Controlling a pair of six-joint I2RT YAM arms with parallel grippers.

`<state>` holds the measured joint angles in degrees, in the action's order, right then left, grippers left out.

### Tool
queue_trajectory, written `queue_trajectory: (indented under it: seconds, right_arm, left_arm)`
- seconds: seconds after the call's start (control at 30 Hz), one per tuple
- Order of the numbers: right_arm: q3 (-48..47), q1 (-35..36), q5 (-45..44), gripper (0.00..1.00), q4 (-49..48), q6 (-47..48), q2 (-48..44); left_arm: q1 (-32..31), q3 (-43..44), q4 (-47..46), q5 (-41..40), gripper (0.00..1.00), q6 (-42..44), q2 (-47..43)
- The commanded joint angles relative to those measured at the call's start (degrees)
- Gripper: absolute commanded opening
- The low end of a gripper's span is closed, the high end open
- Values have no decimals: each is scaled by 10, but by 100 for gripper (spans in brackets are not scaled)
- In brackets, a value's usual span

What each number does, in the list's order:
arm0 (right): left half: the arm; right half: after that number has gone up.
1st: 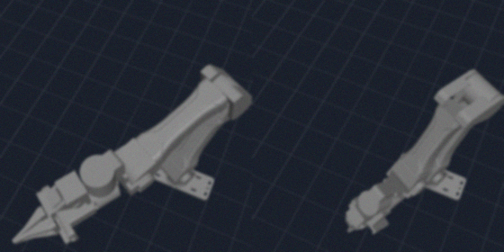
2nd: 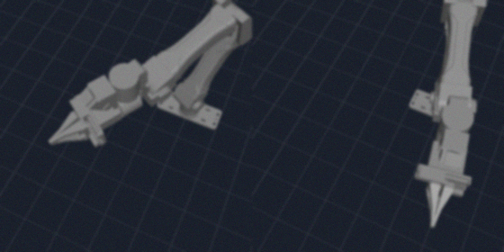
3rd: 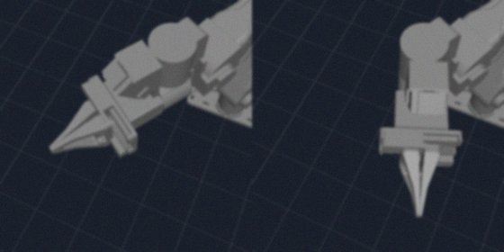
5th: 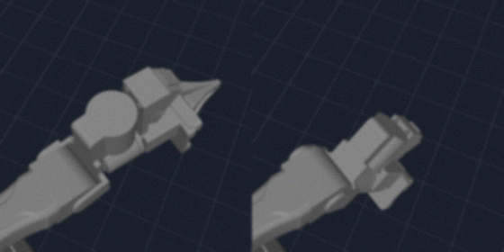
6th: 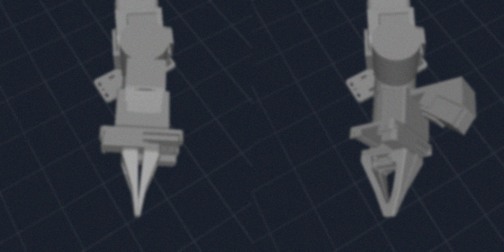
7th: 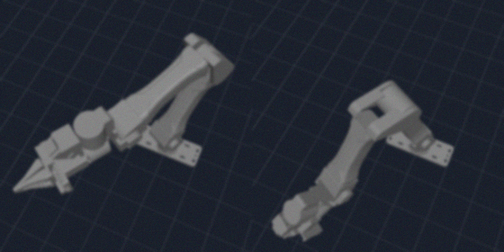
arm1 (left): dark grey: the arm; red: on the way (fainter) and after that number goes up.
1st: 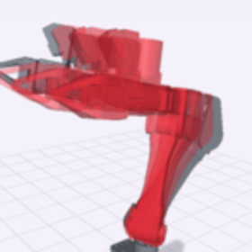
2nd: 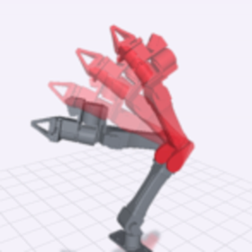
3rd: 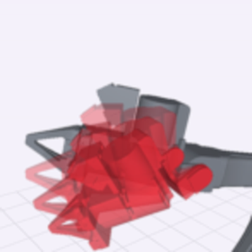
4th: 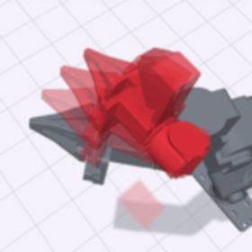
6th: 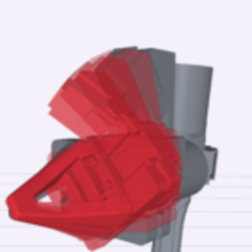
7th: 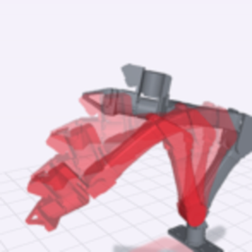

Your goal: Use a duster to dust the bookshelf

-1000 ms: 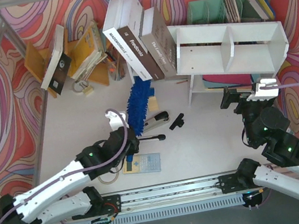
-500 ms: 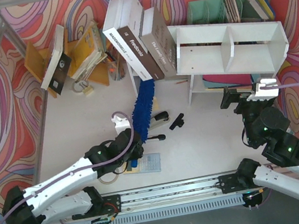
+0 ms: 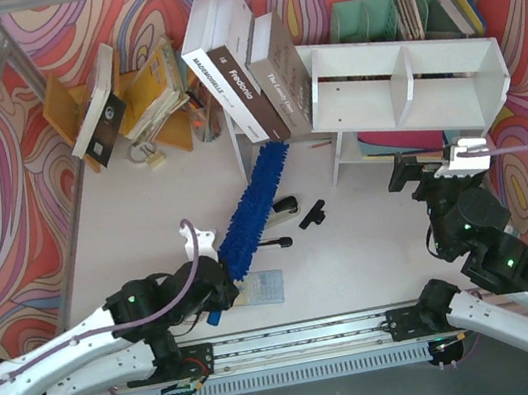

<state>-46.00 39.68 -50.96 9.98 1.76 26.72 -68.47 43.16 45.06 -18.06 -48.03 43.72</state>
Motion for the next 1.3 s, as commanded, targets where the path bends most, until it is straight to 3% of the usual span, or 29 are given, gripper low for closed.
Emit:
queue_trajectory:
  seconds: [0.0, 0.17, 0.5, 0.67, 0.87, 1.07, 1.2, 1.27]
  right_arm:
    - [4, -2, -8, 99, -18, 13, 5]
    - [4, -1, -15, 99, -27, 21, 13]
    - [4, -1, -20, 99, -37, 29, 28]
    - [3, -1, -22, 99, -32, 25, 25]
    - [4, -1, -23, 99, -25, 21, 14]
    - [5, -1, -24, 99, -22, 18, 4]
    - [4, -1, -22, 99, -22, 16, 4]
    - [2, -1, -20, 99, -17, 12, 4]
  left_arm:
    - [-45, 36, 89, -62, 0, -22, -41]
    - [-125, 68, 152, -105, 0, -61, -56]
    - [-385, 176, 206, -240, 0, -74, 35]
    - [-426, 213, 191, -287, 0, -39, 54]
    - [-457, 290, 155, -360, 0, 70, 83]
    - [-457, 335, 93, -496, 0, 187, 65]
    - [-457, 341, 7, -597, 0, 262, 32]
    - [-457, 316, -99, -619, 0, 357, -5]
